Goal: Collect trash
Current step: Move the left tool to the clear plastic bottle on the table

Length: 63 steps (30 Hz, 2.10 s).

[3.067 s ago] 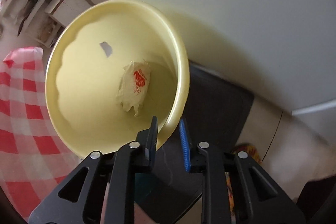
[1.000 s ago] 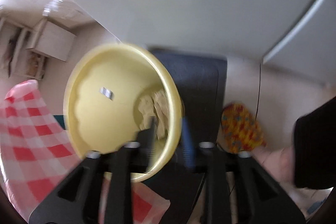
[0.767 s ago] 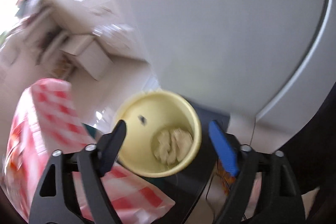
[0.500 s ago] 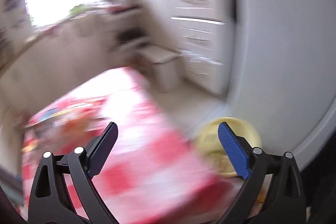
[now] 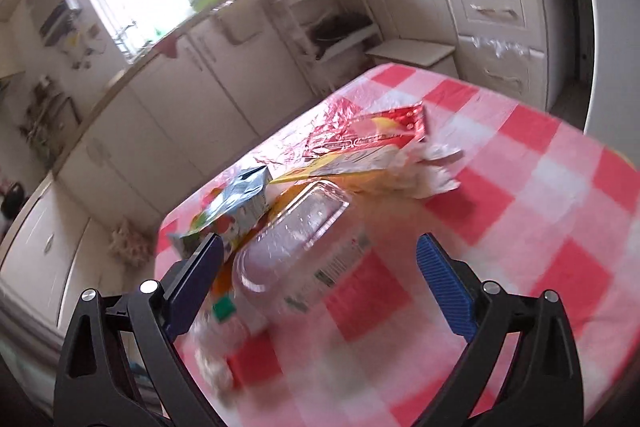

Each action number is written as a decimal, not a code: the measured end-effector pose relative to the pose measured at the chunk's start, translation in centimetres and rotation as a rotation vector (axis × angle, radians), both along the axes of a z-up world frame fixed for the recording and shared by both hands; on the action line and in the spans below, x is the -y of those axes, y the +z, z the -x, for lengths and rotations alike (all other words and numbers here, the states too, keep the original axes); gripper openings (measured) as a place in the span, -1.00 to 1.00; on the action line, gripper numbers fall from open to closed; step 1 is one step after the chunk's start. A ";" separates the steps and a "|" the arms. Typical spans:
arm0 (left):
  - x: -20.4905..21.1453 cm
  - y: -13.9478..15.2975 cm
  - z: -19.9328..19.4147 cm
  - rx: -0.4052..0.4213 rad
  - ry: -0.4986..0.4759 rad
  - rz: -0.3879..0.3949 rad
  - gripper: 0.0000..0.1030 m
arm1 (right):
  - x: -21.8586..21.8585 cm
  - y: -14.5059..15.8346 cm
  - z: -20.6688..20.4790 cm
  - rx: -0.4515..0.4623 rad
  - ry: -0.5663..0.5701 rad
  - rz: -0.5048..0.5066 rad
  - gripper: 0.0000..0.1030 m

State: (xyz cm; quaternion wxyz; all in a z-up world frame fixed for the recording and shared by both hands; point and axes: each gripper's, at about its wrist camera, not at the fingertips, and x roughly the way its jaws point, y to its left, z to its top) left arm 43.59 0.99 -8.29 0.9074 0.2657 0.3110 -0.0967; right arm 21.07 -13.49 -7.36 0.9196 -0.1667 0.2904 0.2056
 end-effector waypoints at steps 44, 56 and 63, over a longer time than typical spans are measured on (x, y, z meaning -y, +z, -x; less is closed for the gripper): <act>3.5 -3.7 -3.0 -0.260 -0.086 -0.001 0.79 | -0.9 -1.1 -1.9 -0.041 0.003 -0.022 0.85; 1.5 -1.0 -3.0 -0.307 0.034 0.296 0.54 | 0.0 -0.5 -1.4 -0.023 -0.021 -0.024 0.85; 0.8 0.4 0.0 -0.318 0.056 0.492 0.51 | 2.0 -0.2 -1.2 -0.018 -0.075 -0.035 0.85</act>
